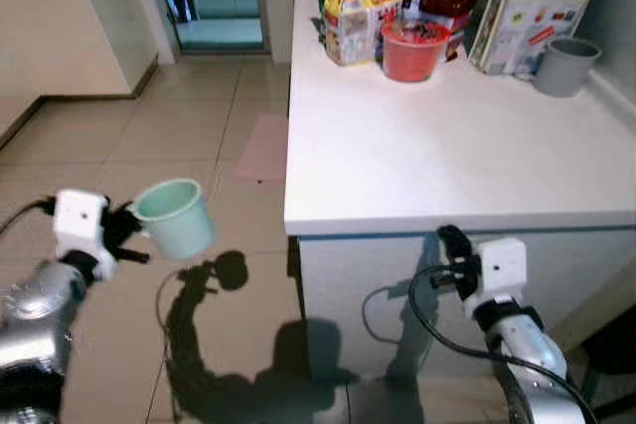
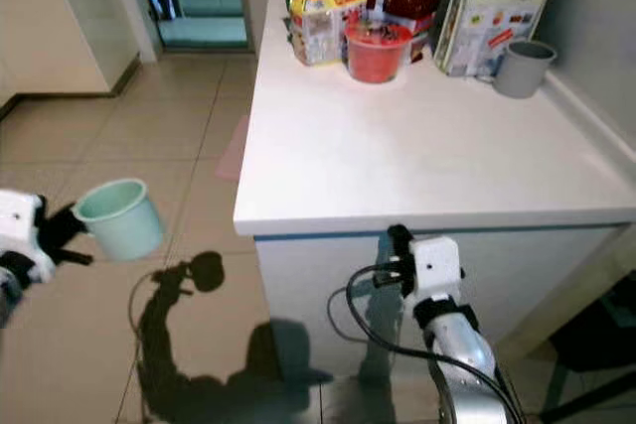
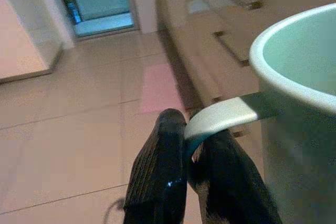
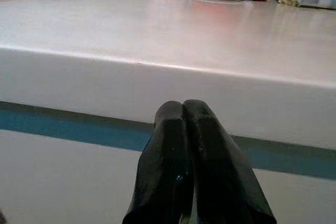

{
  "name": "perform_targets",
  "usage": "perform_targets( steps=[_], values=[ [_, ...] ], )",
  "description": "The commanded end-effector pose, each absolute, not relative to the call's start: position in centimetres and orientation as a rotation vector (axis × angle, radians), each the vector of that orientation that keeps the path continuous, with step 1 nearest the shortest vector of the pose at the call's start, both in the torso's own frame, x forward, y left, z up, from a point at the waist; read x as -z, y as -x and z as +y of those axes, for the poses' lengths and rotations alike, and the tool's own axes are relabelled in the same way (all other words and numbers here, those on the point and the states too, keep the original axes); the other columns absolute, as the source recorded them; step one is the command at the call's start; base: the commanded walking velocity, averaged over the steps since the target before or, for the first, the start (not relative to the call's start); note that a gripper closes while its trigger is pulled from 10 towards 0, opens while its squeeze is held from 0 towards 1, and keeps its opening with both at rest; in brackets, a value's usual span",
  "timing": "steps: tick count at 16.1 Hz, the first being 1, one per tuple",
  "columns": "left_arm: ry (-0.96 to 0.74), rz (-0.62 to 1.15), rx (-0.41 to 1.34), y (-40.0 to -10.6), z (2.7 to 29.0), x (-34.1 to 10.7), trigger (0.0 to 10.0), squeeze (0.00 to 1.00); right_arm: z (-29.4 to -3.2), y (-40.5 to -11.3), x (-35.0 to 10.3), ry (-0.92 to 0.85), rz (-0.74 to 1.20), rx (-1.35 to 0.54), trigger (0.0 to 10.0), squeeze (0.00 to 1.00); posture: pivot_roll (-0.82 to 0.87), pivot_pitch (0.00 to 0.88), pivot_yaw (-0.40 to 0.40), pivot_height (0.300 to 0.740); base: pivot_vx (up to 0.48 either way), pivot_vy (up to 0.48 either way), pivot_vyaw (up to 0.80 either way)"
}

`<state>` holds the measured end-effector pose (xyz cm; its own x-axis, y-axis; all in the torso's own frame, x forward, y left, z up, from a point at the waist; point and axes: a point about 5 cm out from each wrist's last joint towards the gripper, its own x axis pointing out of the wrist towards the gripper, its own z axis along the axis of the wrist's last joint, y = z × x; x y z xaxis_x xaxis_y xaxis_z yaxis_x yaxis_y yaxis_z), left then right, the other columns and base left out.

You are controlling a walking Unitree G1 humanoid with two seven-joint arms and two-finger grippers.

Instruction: Setting the table

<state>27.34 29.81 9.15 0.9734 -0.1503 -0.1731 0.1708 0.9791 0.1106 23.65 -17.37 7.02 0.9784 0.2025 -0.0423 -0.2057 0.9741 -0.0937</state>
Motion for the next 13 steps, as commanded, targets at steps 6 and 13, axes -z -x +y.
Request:
perform_targets(
  steps=[6,13],
  values=[
    [-0.009,0.153,0.314,-26.9,23.1,-8.4,0.0,0.00,-17.9,-19.3,-8.4,0.175,-0.021,-0.273,10.0,0.00,0.02,0.000,0.036,0.740,0.000,0.000,0.00],
    [0.097,0.138,0.236,-24.2,20.3,-7.8,0.0,0.00,-18.0,-20.6,-9.6,0.165,-0.077,-0.191,10.0,0.00,0.03,0.000,0.031,0.740,0.000,0.000,0.00]
  ],
)
